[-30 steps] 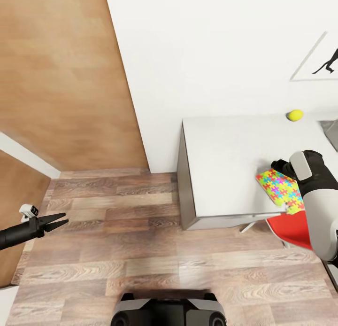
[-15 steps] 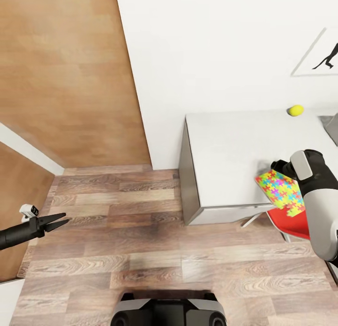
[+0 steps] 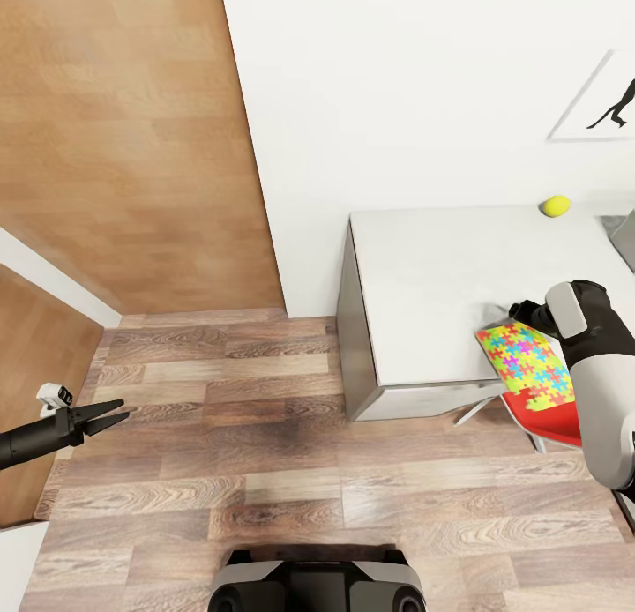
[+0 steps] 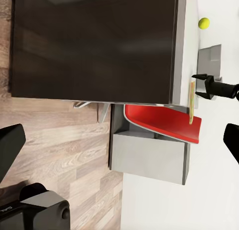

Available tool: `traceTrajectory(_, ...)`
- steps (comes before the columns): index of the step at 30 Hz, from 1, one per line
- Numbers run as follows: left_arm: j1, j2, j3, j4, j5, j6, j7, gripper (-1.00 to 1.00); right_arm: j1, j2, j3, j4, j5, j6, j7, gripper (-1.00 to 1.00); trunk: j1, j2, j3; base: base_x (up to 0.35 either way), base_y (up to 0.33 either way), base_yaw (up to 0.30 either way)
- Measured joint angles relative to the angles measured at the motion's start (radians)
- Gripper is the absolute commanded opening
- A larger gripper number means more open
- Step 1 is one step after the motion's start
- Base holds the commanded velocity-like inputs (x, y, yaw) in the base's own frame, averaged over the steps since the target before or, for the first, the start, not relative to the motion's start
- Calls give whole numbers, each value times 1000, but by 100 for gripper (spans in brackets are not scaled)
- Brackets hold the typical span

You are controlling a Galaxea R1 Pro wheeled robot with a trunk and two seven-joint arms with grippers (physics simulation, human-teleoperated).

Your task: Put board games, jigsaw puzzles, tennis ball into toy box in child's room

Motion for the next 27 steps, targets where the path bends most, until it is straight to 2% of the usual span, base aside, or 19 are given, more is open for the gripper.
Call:
traceTrajectory(6,0,0,0,-1,0,0,0,100,-1,0,0,4,-4,-3,-1,100,0,0,1,0,0,-9)
traceTrajectory(7,0,0,0,-1,0,0,0,100,0,0,-1,-4,-18,-3,-1,100,0,0,2,0,0,-44)
traceTrajectory(18,0,0,0,-1,0,0,0,100,-42,-1,-2,-101,-21,3,-3,100,0,0,16,0,0,-76)
traceTrajectory(27,0,0,0,0,0,0,0,100,-49,-4,-11,-199,-25,66,-1,100,0,0,29,0,0,-90)
